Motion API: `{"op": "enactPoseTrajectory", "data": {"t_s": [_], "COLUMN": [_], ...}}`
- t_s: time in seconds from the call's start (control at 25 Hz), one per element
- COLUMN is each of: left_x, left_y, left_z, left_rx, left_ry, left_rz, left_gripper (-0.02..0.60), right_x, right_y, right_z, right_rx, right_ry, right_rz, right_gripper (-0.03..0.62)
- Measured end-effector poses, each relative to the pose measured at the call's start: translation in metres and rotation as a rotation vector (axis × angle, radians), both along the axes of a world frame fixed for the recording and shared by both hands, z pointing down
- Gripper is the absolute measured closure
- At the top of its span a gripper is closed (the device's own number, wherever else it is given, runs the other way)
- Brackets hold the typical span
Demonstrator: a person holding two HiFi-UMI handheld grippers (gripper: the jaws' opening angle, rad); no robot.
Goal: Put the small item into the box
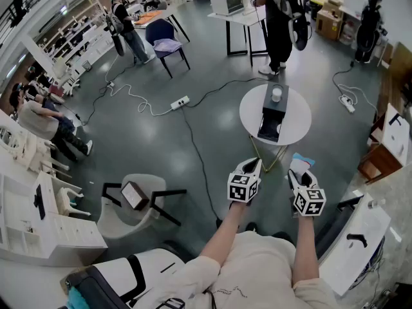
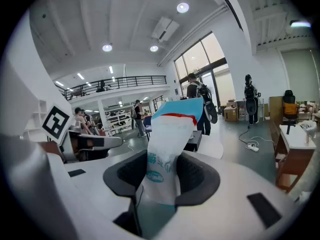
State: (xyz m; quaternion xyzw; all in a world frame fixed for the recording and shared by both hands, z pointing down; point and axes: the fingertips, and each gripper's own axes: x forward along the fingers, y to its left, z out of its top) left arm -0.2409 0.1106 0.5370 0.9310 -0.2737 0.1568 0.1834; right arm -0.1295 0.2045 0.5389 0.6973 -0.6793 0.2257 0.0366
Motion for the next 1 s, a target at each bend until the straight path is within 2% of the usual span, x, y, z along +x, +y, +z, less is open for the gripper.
{"op": "enactPoseTrajectory", "data": {"t_s": [0.08,0.16,0.24,0.32,0.36,0.48,0.8,1.0], "left_x": [0.023,0.036,0.040,0.040,0.037,0.028,0.014,0.000], "left_y": [-0.024,-0.040,-0.037,-0.020,-0.011,0.001,-0.013,-0.039], "left_z": [-0.017,-0.037,-0.052,-0.055,-0.051,-0.029,0.007,0.002], "left_rx": [0.067,0.099,0.085,0.077,0.093,0.112,0.065,0.045], "left_ry": [0.000,0.027,0.103,0.160,0.144,0.028,0.061,0.073], "left_rz": [-0.002,-0.026,-0.067,-0.067,-0.041,0.026,0.033,-0.047], "left_gripper": [0.560,0.560,0.560,0.560,0.560,0.560,0.560,0.560], "right_x": [0.017,0.029,0.035,0.031,0.025,0.004,-0.002,0.005], "right_y": [-0.013,-0.020,-0.017,-0.013,-0.015,-0.026,-0.042,-0.055], "right_z": [-0.010,-0.015,-0.013,-0.009,-0.007,-0.005,0.034,0.035], "right_rx": [0.027,0.050,0.061,0.057,0.054,0.047,-0.004,-0.016], "right_ry": [0.025,0.031,0.021,0.011,0.009,0.009,0.029,-0.028], "right_rz": [-0.001,0.005,0.022,0.025,0.015,-0.018,-0.007,0.009], "right_gripper": [0.396,0.396,0.396,0.396,0.396,0.396,0.396,0.396]}}
